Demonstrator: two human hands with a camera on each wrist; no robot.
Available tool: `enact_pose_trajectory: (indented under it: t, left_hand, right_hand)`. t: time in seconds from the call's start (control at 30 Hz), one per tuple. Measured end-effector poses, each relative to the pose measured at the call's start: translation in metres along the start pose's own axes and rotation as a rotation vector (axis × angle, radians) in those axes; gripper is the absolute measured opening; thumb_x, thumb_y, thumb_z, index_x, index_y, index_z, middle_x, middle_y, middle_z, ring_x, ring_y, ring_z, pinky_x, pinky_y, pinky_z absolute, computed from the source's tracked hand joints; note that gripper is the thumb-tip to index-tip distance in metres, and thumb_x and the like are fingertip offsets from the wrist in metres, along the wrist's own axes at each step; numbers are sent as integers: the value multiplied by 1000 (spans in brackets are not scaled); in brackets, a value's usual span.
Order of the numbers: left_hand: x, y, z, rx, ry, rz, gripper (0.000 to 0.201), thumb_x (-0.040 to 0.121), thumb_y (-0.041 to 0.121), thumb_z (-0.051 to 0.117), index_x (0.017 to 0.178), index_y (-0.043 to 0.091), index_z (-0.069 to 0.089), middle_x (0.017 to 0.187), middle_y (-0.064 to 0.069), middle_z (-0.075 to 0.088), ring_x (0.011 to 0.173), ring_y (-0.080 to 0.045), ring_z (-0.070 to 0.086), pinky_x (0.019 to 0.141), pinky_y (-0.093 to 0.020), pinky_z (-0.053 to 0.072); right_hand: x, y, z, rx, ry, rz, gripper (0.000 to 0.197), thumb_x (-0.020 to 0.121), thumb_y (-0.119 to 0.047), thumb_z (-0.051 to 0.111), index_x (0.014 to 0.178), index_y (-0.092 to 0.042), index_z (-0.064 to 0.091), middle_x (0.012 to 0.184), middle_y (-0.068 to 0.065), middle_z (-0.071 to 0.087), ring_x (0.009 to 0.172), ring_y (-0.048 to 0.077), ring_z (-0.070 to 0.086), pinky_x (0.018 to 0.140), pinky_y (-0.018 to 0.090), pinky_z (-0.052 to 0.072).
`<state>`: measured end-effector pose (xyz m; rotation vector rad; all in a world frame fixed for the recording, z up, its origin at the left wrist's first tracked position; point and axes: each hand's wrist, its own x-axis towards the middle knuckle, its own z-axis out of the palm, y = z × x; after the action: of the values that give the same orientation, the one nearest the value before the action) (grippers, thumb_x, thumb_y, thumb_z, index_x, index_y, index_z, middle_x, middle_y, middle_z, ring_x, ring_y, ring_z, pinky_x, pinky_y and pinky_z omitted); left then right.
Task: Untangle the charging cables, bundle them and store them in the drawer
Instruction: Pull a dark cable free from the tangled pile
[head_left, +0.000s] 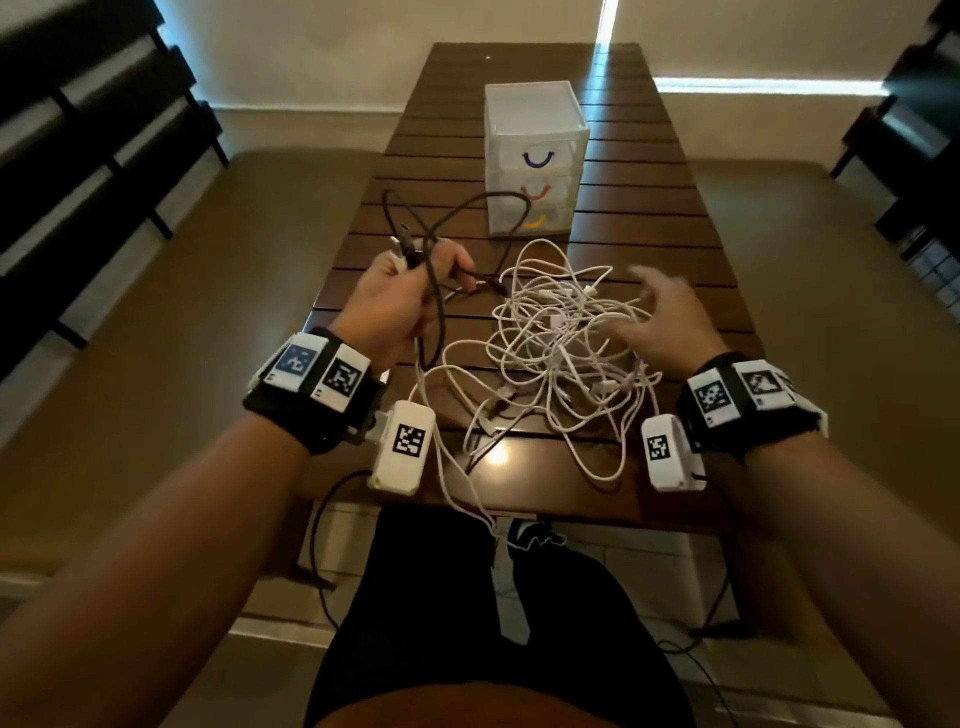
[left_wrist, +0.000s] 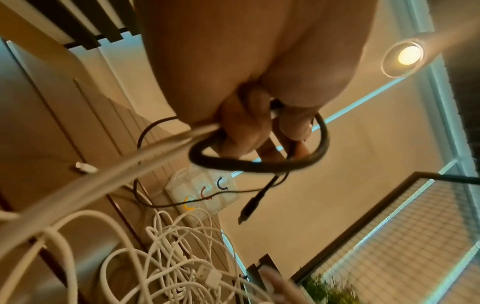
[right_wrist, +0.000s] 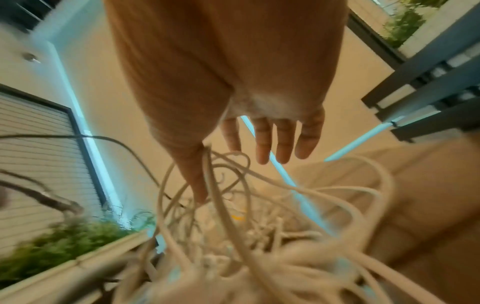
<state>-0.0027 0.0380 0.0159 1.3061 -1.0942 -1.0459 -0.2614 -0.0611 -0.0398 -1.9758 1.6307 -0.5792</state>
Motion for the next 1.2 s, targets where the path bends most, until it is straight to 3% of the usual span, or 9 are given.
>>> enact_pose_trajectory:
  t: [0.2,0.27,0.4,0.5,0.67,0.8,0.97,1.1,1.2]
  left_hand:
    - [-20,26,28,235,-278,139,26,101,7,40,82,7,57,64,8,58,39,4,45,44,-4,32]
    - [-25,30,31,292,-368,183,25,101,13,45,82,6,60,67,9,59,48,2,48,53,-10,39]
    - [-36,34,40,382,-542,279,19,99,7,46,90,4,62,65,19,62,63,8,55,67,-6,40]
    - [-39,36,49,501,-591,318,19,95,29,53,86,18,66,79,9,64,75,-6,60,75,-24,47]
    - [-48,48,72,704,-653,420,16,94,28,59,82,39,58,78,14,60,71,2,58,71,-18,45]
    - [-49,53,88,974,-750,528,12,90,21,65,100,27,64,95,9,66,85,-6,61,78,-35,53]
    - [-53,54,113,956,-680,580,16,92,15,59,104,19,69,89,4,69,79,-10,63,75,-38,54]
    - [-63,56,141,700,-604,557,19,94,18,59,108,14,72,84,21,66,70,16,57,65,-4,41]
    - [-69,56,161,548,-578,489,20,95,10,57,111,8,69,62,32,58,57,19,52,61,0,34]
  right_hand:
    - [-30,-60,-27,199,-110,-348,82,78,-1,64,144,-39,32,128,-2,36,116,12,44,87,12,44]
    - [-40,-72,-36,376,-155,-405,76,81,8,54,140,-37,39,125,-9,46,114,14,52,79,16,50]
    - [-58,-78,-56,397,-258,-518,54,85,13,43,116,-24,66,109,-2,68,99,23,65,92,42,52]
    - [-78,-80,-77,487,-140,-528,48,87,9,38,97,-24,70,75,-9,67,73,15,62,77,33,53]
    - [-107,-70,-104,458,-74,-482,52,97,-12,51,142,-32,35,68,20,53,56,33,50,54,34,49]
    - [-130,-52,-114,282,-96,-563,75,91,-12,62,150,-33,20,66,10,51,53,8,48,53,14,44]
    - [-154,-14,-124,23,16,-431,23,91,-16,60,111,-26,67,99,-7,70,89,5,66,82,29,55]
    - [-177,25,-120,125,201,-288,17,91,-12,62,98,-25,70,86,-10,70,74,-6,65,62,9,50]
    - [-195,60,-114,209,325,-111,16,90,-12,64,92,-26,72,81,-9,71,66,2,66,58,11,51]
